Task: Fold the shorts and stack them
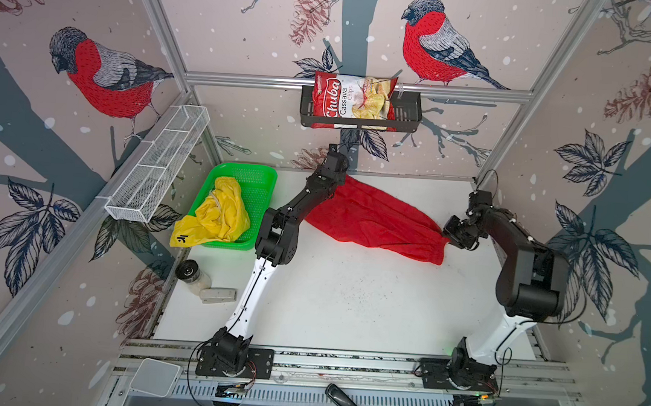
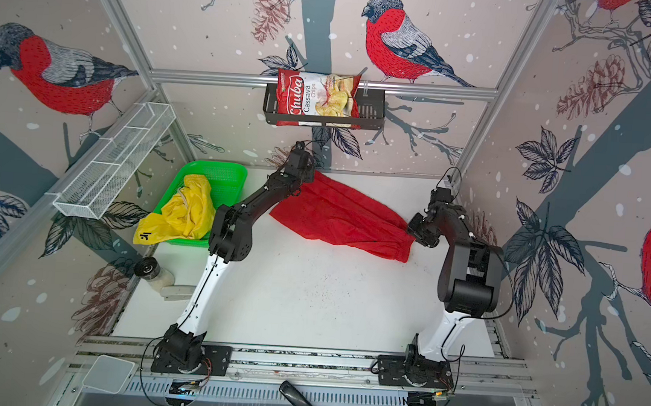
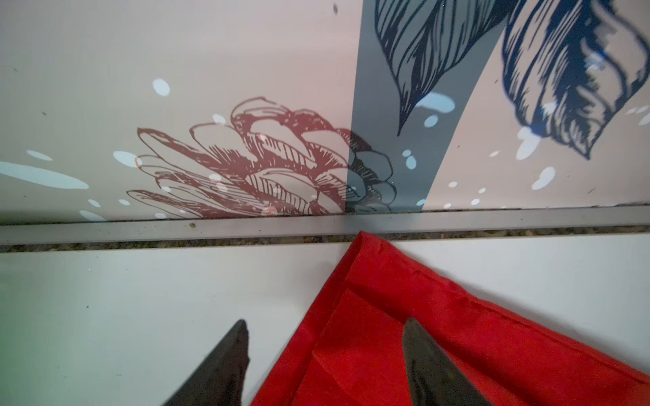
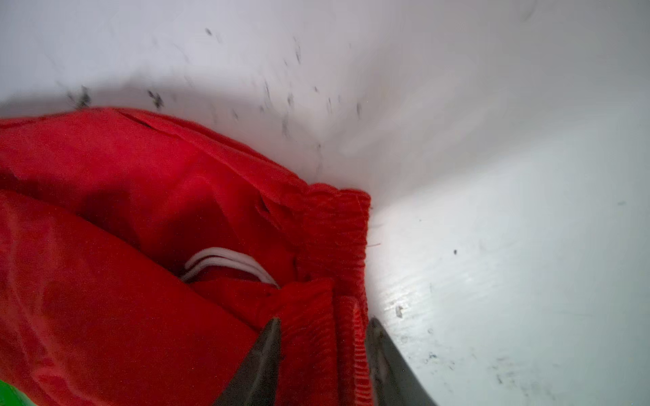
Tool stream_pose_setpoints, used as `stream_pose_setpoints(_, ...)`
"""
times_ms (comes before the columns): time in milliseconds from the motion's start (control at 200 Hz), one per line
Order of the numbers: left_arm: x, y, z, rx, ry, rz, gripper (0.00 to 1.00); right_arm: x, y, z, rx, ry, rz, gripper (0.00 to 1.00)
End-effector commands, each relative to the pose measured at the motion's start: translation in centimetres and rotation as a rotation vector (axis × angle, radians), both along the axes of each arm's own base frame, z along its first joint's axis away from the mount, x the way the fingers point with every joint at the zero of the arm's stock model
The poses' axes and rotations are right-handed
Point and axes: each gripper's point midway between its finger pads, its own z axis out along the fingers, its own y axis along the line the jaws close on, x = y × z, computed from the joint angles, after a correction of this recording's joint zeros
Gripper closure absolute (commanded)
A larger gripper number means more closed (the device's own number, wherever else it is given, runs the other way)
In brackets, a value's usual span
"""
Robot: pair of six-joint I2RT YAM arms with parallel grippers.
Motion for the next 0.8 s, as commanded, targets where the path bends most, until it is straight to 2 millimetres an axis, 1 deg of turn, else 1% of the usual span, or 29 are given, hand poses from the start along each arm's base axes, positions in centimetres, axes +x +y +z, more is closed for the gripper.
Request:
stream_pose_setpoints(0,-0.8,0.1,6.4,-0.036,-0.088,-0.021,0.23,0.8,-2.3,3.4,-0.105,-0.081,-0.078,0.55)
stream_pose_setpoints(25,-1.3,0.2,7.0,-0.040,-0.085,-0.026,0.22,0.8,-2.6,4.1,-0.126,-0.096,-0.085,0.55)
stream_pose_setpoints(35,-1.5,0.1,6.9,-0.042,-0.079,-0.030,0.22,0.8,-2.7,4.4,-0.135,-0.103,-0.087,0.55)
stream_pose_setpoints(55,-2.0,0.1,7.6,-0.053,-0.079,-0.037,0.22,0.8,-2.8,4.9,-0.148,-0.114,-0.089,0.55)
stream_pose_setpoints(115,-3.9,-0.1,8.4,-0.094,-0.064,-0.082,0.23,0.5,-2.8,6.6,-0.175,-0.156,-0.088,0.55)
stream_pose_setpoints(120,-4.0,-0.2,8.7,-0.101,-0.069,-0.085,0.23,0.4,-2.8,6.7,-0.176,-0.159,-0.088,0.55)
stream_pose_setpoints(130,-4.4,-0.1,8.6,-0.107,-0.063,-0.088,0.24,0.4,-2.8,6.8,-0.179,-0.165,-0.086,0.55)
stream_pose_setpoints(135,-4.5,-0.2,9.2,-0.120,-0.074,-0.092,0.24,0.3,-2.7,7.0,-0.180,-0.168,-0.085,0.55)
stream_pose_setpoints(140,-4.8,-0.2,8.5,-0.118,-0.059,-0.095,0.24,0.3,-2.7,7.1,-0.182,-0.172,-0.086,0.55)
stream_pose_setpoints(205,-7.4,-0.4,8.4,-0.191,-0.049,-0.142,0.32,-0.3,-2.0,8.2,-0.197,-0.212,-0.071,0.55)
stream_pose_setpoints(210,-7.5,-0.4,8.7,-0.200,-0.054,-0.147,0.32,-0.3,-2.0,8.2,-0.199,-0.216,-0.069,0.55)
stream_pose_setpoints(240,-8.9,-0.6,7.9,-0.229,-0.038,-0.178,0.37,-0.4,-1.2,8.6,-0.203,-0.238,-0.050,0.56)
stream_pose_setpoints(250,-9.2,-0.7,8.3,-0.242,-0.047,-0.189,0.38,-0.5,-0.9,8.7,-0.203,-0.249,-0.045,0.56)
stream_pose_setpoints(260,-9.7,-0.8,7.7,-0.247,-0.037,-0.201,0.39,-0.5,-0.6,8.8,-0.201,-0.258,-0.036,0.56)
stream_pose_setpoints(290,-11.0,-1.0,7.1,-0.268,-0.034,-0.236,0.40,-0.6,0.7,9.0,-0.193,-0.291,0.003,0.56)
stream_pose_setpoints(320,-12.1,-1.0,6.4,-0.292,-0.032,-0.254,0.45,-0.5,2.3,9.1,-0.177,-0.324,0.052,0.57)
stream_pose_setpoints(330,-12.3,-1.0,6.6,-0.301,-0.039,-0.258,0.46,-0.6,2.8,8.9,-0.171,-0.328,0.067,0.57)
stream_pose_setpoints(395,-13.9,-0.7,4.4,-0.324,-0.022,-0.270,0.56,-0.7,5.7,8.4,-0.131,-0.374,0.131,0.57)
stream_pose_setpoints(450,-14.4,-0.6,2.6,-0.331,0.018,-0.263,0.63,-0.4,8.2,7.7,-0.084,-0.403,0.183,0.58)
stream_pose_setpoints(495,-14.6,-0.7,1.1,-0.335,0.064,-0.263,0.67,-0.1,10.6,7.2,-0.047,-0.424,0.251,0.59)
stream_pose_setpoints(605,-15.0,-0.8,-2.2,-0.342,0.145,-0.249,0.78,1.1,15.9,5.8,-0.026,-0.443,0.386,0.59)
stream_pose_setpoints(665,-15.0,-0.5,-3.8,-0.336,0.172,-0.225,0.82,1.9,18.7,4.6,-0.012,-0.431,0.457,0.60)
stream_pose_setpoints(730,-15.3,0.0,-5.4,-0.312,0.202,-0.203,0.87,2.9,21.0,3.2,-0.012,-0.411,0.508,0.60)
stream_pose_setpoints(775,-15.5,0.4,-6.7,-0.299,0.235,-0.185,0.90,3.7,22.3,2.2,-0.012,-0.403,0.525,0.60)
stream_pose_setpoints(795,-15.6,0.5,-7.2,-0.294,0.248,-0.180,0.91,4.2,22.9,2.1,-0.007,-0.407,0.534,0.61)
